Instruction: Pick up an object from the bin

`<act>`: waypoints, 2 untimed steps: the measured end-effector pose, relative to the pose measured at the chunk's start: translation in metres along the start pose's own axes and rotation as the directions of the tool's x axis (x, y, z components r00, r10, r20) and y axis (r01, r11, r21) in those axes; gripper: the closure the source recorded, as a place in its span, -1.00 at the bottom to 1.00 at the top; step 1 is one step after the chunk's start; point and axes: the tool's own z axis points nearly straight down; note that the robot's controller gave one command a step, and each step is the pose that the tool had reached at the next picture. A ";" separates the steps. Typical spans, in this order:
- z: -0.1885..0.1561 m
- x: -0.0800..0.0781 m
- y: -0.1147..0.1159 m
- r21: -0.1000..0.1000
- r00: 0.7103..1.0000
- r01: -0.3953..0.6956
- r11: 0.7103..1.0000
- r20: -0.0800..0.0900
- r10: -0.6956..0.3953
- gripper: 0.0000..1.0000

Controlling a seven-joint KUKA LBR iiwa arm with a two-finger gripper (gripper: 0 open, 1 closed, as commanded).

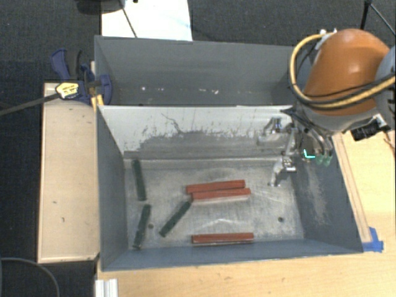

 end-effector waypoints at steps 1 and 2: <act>-0.004 -0.001 0.000 0.000 1.000 0.000 1.000 0.008 0.000 -1.00; 0.036 -0.010 0.007 0.002 0.999 0.039 0.999 0.017 -0.039 -1.00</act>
Offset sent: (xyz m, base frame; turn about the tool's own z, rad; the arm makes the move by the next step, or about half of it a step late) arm 0.0201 0.0224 -0.1304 -0.1056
